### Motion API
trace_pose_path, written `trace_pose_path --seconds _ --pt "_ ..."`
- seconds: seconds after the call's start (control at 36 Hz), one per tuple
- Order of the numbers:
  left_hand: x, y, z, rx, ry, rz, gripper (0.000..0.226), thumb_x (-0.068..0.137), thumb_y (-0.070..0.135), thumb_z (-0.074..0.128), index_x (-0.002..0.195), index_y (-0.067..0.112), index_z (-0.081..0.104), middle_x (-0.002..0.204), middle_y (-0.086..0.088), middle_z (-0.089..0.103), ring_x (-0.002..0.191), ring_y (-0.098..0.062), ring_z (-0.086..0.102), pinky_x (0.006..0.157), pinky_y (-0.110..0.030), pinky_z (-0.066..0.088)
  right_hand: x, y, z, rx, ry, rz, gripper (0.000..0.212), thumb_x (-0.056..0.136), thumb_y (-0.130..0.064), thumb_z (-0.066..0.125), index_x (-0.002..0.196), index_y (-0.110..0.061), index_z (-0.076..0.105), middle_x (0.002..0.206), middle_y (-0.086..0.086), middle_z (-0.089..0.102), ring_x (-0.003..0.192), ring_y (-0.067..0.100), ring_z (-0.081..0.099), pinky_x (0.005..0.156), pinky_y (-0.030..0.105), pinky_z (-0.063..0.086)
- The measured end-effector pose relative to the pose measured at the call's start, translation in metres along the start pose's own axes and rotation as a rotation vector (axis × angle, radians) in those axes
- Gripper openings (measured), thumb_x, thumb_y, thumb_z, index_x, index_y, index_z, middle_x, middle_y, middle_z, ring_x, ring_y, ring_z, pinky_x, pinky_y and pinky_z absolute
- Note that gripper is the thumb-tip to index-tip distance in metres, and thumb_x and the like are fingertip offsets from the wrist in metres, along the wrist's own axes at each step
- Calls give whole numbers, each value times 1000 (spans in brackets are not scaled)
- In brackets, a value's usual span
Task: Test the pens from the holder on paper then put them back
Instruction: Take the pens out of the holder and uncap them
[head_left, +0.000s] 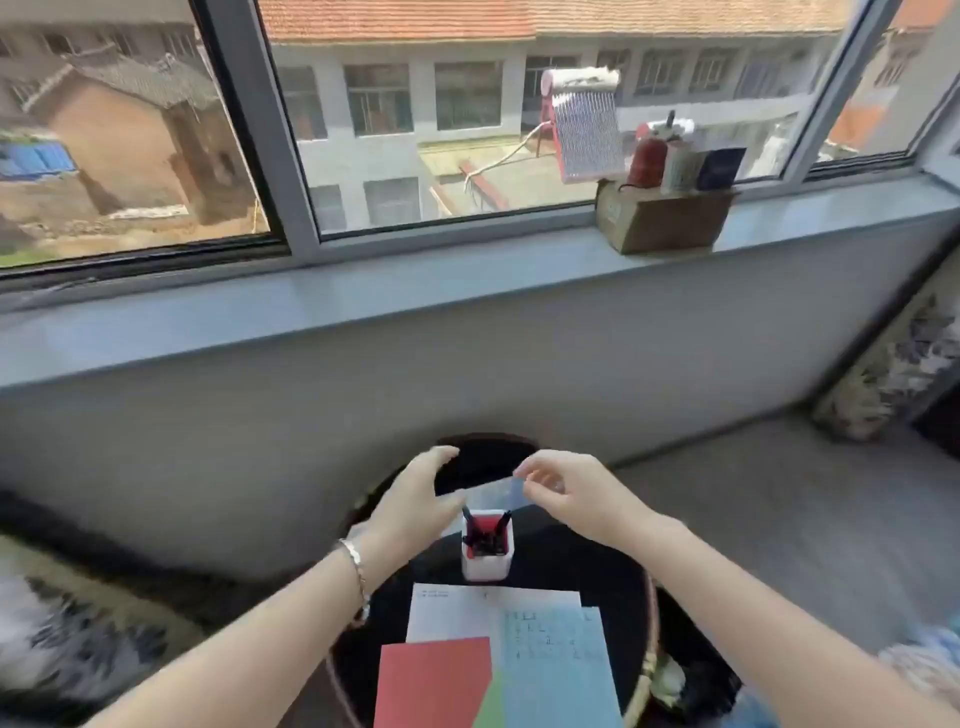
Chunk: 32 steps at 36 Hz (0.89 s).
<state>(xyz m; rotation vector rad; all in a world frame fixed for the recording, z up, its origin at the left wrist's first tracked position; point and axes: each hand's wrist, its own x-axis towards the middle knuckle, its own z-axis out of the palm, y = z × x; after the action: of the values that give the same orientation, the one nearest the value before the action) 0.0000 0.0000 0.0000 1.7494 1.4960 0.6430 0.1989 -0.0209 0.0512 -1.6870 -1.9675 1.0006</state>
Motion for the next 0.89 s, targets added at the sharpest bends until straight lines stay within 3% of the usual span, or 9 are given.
trace_pose_path --seconds 0.14,0.22,0.28,0.39,0.47,0.56,0.67,0.78,0.89 --pt "-16 -56 62 14 -41 -157 64 72 21 71 128 18 41 122 5 48 121 -14 44 87 -18 35 11 74 67 -124 -99 190 22 89 -21 52 107 -20 62 104 1 64 92 15 59 84 32 49" --pt "-6 -83 92 4 -24 -181 85 67 25 73 140 21 28 146 4 31 137 -11 24 108 -31 32 24 106 98 -124 -99 219 26 88 -26 54 114 -23 56 108 -1 57 95 13 56 86 30 47" --pt "4 -103 110 13 10 -172 95 68 28 77 144 17 22 150 3 25 137 -6 19 111 -24 23 37 129 117 -149 -67 205 33 87 -29 56 120 -24 52 108 -5 53 94 10 53 83 27 46" --pt "26 -132 135 5 68 -57 91 66 48 75 139 19 30 132 20 35 117 15 26 88 3 17 65 160 148 -181 5 62 43 85 -33 60 126 -23 49 100 -15 41 86 2 44 73 19 40" --pt "38 -157 154 10 95 12 88 69 52 71 142 27 28 147 17 28 131 5 25 108 -18 25 80 178 166 -192 26 -63 46 84 -40 61 126 -25 50 101 -14 44 87 0 44 75 19 42" --pt "48 -177 166 71 151 119 72 73 30 74 136 23 40 138 9 46 123 1 39 103 -26 34 90 194 179 -223 74 -191 40 84 -39 61 120 -24 57 100 -17 46 91 -1 43 80 19 42" --pt "55 -199 177 61 194 198 62 76 40 69 132 27 47 135 16 48 122 1 44 103 -36 39 98 208 187 -213 160 -309 30 82 -38 64 107 -23 65 97 -18 51 88 -3 43 76 11 38" --pt "52 -201 183 -43 225 258 54 76 49 64 126 43 45 124 34 48 118 15 40 96 -9 35 100 215 189 -213 196 -379 19 84 -38 60 99 -26 64 84 -25 48 81 -8 44 69 11 36" --pt "49 -205 188 -92 226 224 56 78 43 66 129 42 43 129 27 47 118 11 40 97 -18 36 91 213 188 -157 315 -449 13 85 -31 59 92 -21 64 85 -11 57 78 5 52 66 15 38"
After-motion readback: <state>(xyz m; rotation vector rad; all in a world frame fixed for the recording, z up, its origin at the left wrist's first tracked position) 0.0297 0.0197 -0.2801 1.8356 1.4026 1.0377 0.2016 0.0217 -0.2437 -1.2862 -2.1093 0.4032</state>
